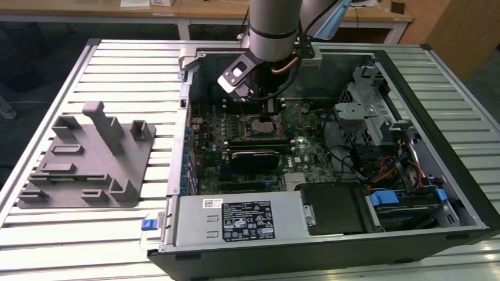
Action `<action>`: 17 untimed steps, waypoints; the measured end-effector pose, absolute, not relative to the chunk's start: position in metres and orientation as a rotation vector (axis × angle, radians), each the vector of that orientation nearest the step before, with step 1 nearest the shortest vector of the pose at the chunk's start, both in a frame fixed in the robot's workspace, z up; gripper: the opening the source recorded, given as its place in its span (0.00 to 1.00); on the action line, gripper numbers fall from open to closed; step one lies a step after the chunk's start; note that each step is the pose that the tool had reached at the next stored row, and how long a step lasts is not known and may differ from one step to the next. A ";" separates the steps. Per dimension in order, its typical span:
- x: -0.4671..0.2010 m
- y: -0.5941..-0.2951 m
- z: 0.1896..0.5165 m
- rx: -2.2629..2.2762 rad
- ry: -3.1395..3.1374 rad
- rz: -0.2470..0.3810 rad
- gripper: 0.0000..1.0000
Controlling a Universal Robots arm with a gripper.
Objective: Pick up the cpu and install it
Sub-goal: 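Place the cpu into insertion slot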
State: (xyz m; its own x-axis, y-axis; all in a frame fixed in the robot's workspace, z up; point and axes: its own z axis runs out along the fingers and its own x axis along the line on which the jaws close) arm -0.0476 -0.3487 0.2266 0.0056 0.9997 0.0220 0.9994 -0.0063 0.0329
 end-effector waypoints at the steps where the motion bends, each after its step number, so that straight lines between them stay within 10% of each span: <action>1: -0.048 -0.348 0.226 2.222 2.209 0.061 0.11; 17: -0.048 -0.345 0.214 2.222 2.209 0.061 0.11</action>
